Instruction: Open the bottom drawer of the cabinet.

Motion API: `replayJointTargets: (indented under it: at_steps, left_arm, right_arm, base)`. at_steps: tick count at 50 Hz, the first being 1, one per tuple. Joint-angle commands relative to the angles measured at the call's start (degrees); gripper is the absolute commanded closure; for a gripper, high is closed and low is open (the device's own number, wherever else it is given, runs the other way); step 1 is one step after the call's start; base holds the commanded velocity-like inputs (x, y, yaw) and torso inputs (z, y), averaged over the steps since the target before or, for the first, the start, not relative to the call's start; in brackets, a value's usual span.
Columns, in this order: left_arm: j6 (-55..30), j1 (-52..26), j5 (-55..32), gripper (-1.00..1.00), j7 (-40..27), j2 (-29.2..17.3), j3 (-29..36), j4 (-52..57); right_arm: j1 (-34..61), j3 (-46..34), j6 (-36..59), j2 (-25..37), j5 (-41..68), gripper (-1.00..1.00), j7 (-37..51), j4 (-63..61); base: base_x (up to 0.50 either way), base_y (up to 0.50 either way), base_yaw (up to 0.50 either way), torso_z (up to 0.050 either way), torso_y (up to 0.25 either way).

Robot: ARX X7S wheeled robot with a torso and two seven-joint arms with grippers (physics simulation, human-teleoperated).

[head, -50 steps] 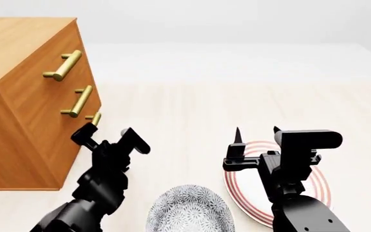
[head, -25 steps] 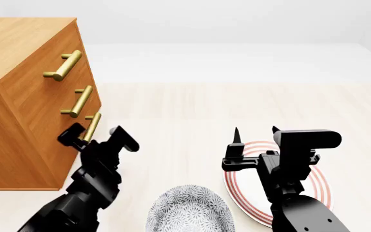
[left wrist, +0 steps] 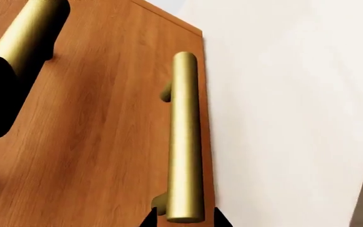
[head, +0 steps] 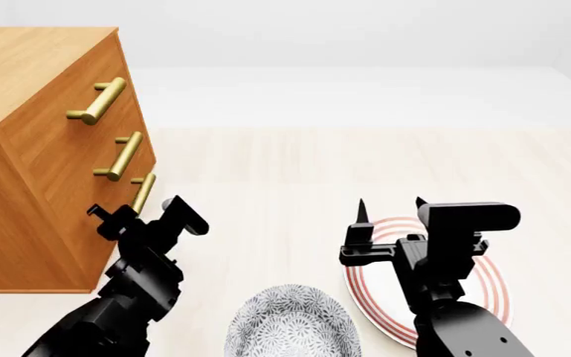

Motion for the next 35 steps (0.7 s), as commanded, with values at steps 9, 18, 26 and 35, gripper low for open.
replayJointTargets:
  at_steps: [9,18,26,35]
  left_arm:
    - [1.9,-0.8,1.8,1.0,-0.8,0.7,2.2,-0.3]
    - [2.4,-1.0,2.3,1.0,-1.0,2.7,3.3,0.3]
    - [-6.4,3.1,3.1,1.0,-0.4,-0.4,4.6,15.8]
    - [-9.6,3.9,3.0,1.0,-0.1,-1.3,4.8,20.1]
  right_arm:
    - [0.1,-0.7,-0.5,0.2,0.3,-1.0,0.3,0.5]
    - [0.0,-0.6,-0.5,0.4,0.7,-1.0,0.5,0.3]
    - [-0.2,-0.6,-0.9,0.5,0.8,-1.0,0.5,0.4]
    - [-0.2,-0.5,-1.1,0.7,1.1,-1.0,0.7,0.6]
  base:
    - [0.0,0.0,0.0,0.0,0.0]
    - [0.0,0.0,0.0,0.0,0.0]
    - [0.0,0.0,0.0,0.0,0.0]
    - [0.0,0.0,0.0,0.0,0.0]
